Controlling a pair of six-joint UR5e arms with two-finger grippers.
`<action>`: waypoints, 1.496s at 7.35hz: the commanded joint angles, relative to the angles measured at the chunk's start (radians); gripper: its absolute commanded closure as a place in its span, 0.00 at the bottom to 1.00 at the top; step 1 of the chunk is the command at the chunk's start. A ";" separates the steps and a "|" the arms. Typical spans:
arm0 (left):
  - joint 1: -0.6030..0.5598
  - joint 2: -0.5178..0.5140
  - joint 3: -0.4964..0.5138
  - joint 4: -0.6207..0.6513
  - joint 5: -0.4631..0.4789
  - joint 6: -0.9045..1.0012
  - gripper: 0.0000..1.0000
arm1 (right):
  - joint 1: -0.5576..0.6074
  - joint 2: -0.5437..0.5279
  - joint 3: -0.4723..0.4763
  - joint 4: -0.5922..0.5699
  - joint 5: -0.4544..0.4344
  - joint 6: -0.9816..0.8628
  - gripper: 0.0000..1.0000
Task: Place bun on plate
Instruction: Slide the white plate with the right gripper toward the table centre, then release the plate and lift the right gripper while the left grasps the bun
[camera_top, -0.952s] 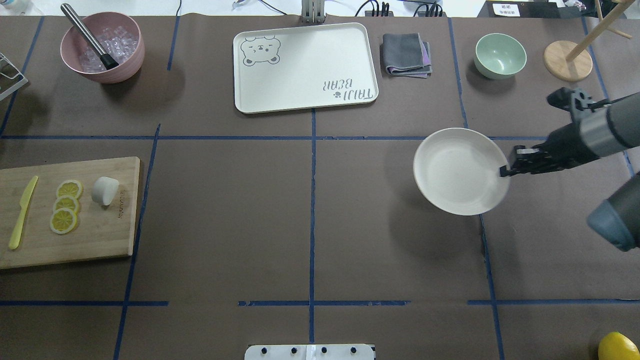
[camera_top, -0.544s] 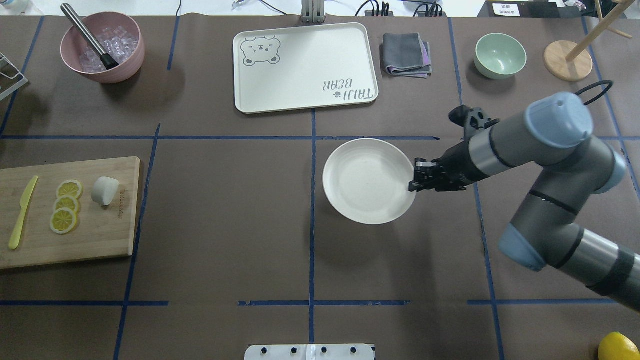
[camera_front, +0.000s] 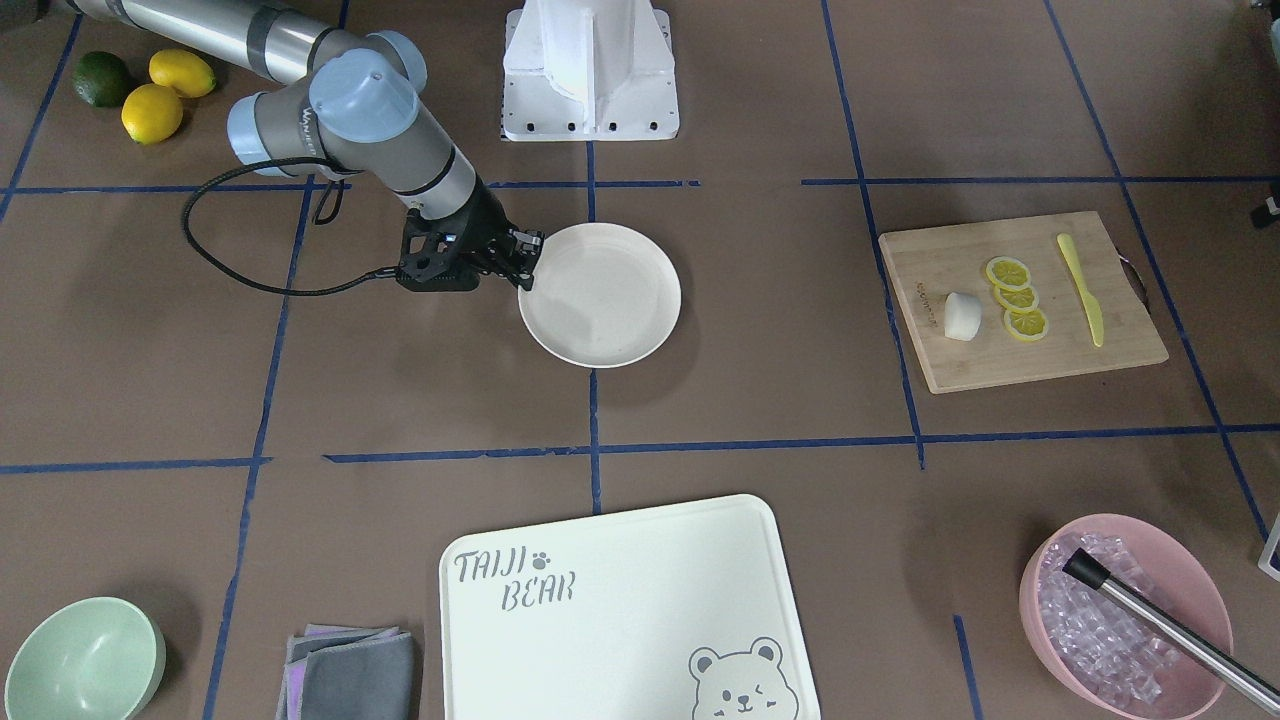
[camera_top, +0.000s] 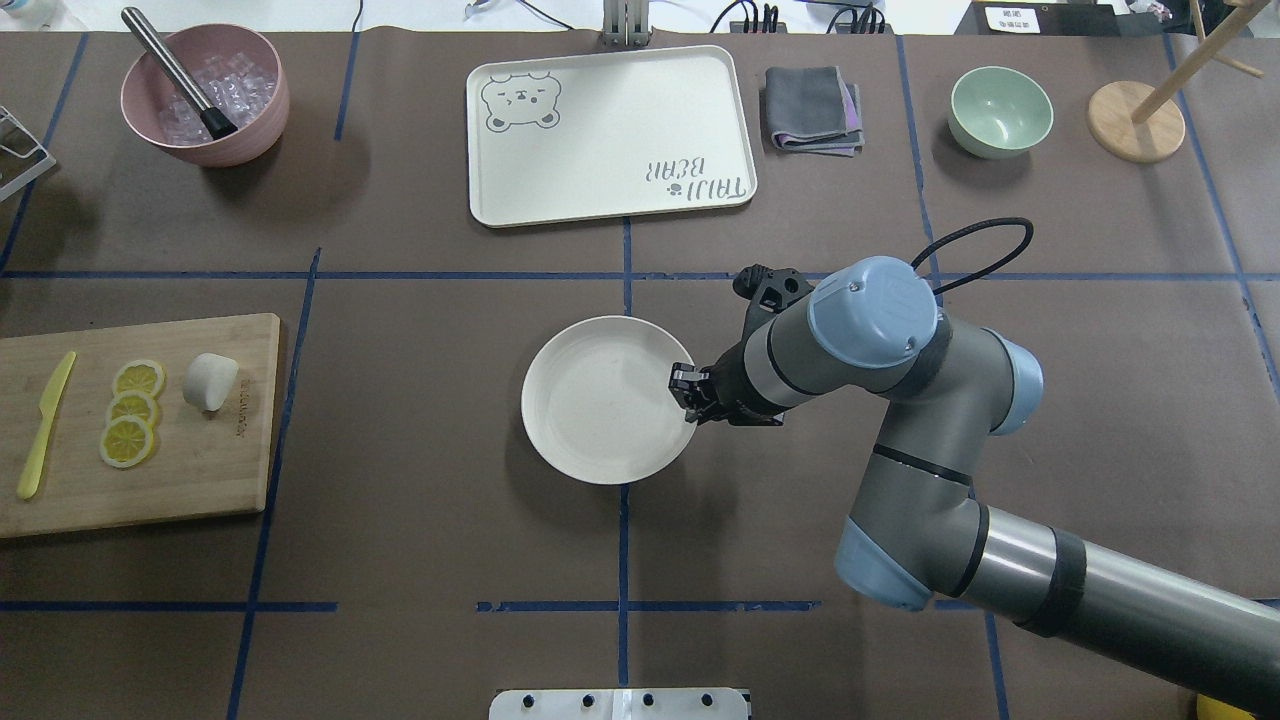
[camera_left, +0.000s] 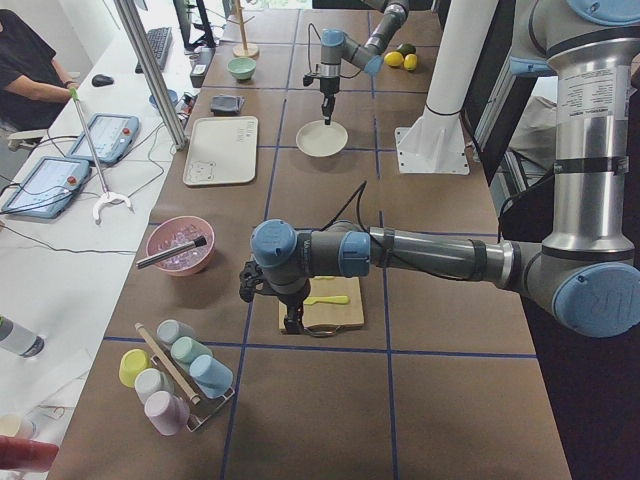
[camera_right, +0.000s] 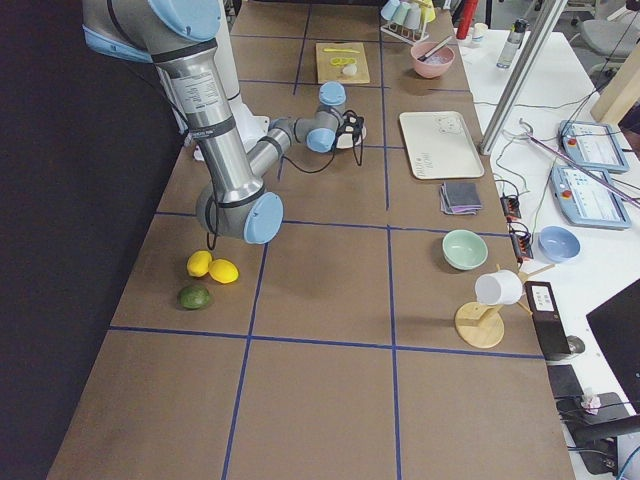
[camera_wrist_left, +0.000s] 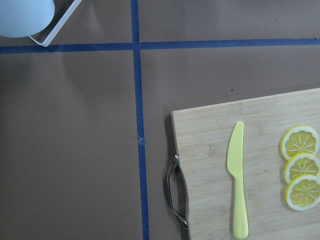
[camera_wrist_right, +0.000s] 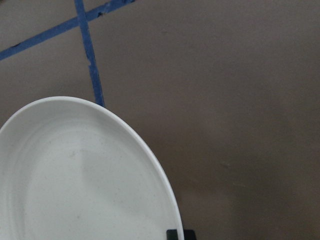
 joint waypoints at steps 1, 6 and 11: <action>0.060 -0.002 0.000 -0.013 -0.001 -0.020 0.00 | -0.022 0.010 -0.014 -0.010 -0.022 0.007 0.76; 0.533 -0.011 0.003 -0.586 0.227 -0.692 0.00 | 0.196 -0.134 0.273 -0.252 0.138 -0.009 0.00; 0.688 -0.131 0.000 -0.592 0.324 -0.882 0.00 | 0.220 -0.201 0.271 -0.244 0.146 -0.107 0.00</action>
